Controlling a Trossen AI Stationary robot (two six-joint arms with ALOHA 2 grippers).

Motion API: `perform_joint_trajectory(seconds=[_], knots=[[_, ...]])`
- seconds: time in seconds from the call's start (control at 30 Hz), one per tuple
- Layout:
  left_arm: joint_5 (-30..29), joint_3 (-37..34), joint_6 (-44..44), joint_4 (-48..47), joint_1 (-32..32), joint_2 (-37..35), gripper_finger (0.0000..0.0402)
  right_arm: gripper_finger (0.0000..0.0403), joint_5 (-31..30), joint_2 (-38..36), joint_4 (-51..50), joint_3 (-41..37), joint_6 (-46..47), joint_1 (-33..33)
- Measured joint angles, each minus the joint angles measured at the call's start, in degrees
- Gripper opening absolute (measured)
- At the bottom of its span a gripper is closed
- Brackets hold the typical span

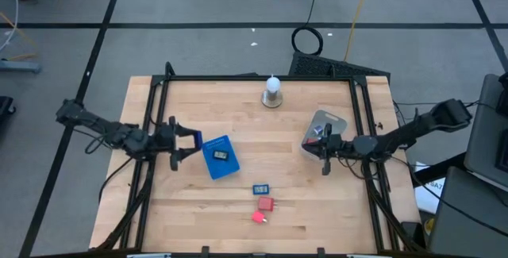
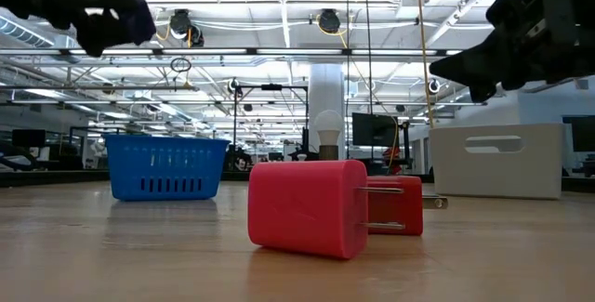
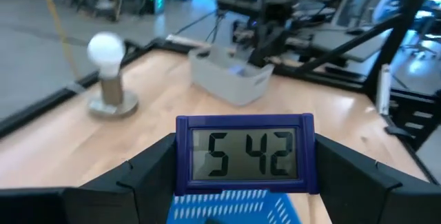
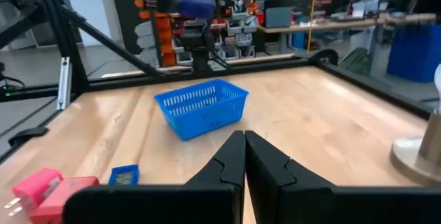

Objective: Pick & Place Office items
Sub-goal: Put the dark blue digital timer into the blue bin

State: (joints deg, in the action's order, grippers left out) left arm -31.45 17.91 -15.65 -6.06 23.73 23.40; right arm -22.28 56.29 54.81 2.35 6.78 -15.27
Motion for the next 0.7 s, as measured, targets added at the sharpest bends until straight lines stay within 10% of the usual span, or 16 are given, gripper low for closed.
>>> perform_joint_trajectory(seconds=[0.7], knots=[[0.1,-8.0,-1.2,6.6,-1.1,-1.4,0.0282,0.0,11.8,4.7,10.1,0.0,-6.4,-0.2]])
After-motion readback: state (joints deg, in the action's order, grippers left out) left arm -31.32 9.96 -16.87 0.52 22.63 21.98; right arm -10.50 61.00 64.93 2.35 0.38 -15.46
